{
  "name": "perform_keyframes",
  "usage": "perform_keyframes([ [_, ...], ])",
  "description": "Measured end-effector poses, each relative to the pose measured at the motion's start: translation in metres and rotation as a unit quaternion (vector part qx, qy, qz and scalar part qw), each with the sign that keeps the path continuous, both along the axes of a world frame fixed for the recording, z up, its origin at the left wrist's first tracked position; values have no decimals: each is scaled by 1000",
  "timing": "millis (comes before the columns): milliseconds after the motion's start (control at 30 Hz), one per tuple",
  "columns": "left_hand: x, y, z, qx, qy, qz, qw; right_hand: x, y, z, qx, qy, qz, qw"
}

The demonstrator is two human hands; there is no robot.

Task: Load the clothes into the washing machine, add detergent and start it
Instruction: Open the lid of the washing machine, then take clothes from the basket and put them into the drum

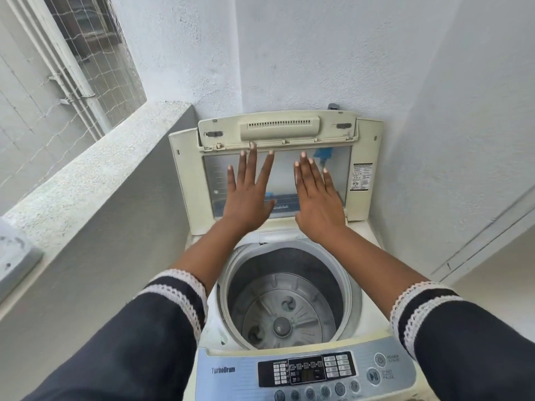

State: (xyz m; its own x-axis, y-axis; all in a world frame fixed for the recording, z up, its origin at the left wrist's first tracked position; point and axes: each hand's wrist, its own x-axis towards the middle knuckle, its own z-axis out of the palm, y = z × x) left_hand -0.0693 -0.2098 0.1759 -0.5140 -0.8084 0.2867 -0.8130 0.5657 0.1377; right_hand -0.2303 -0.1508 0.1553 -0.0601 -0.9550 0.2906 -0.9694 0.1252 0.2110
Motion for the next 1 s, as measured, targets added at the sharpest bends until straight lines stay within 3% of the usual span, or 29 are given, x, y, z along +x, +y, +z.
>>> perform_keyframes([
  [267, 36, 68, -75, 128, 111, -11, 985, 8, 61, -17, 10, -53, 34, 998],
  [600, 60, 147, -158, 257, 143, -41, 955, 15, 153, -80, 64, -89, -28, 994],
  [1000, -9, 197, -173, 294, 166, -193, 921, -7, 265, -121, 104, -111, -113, 982],
])
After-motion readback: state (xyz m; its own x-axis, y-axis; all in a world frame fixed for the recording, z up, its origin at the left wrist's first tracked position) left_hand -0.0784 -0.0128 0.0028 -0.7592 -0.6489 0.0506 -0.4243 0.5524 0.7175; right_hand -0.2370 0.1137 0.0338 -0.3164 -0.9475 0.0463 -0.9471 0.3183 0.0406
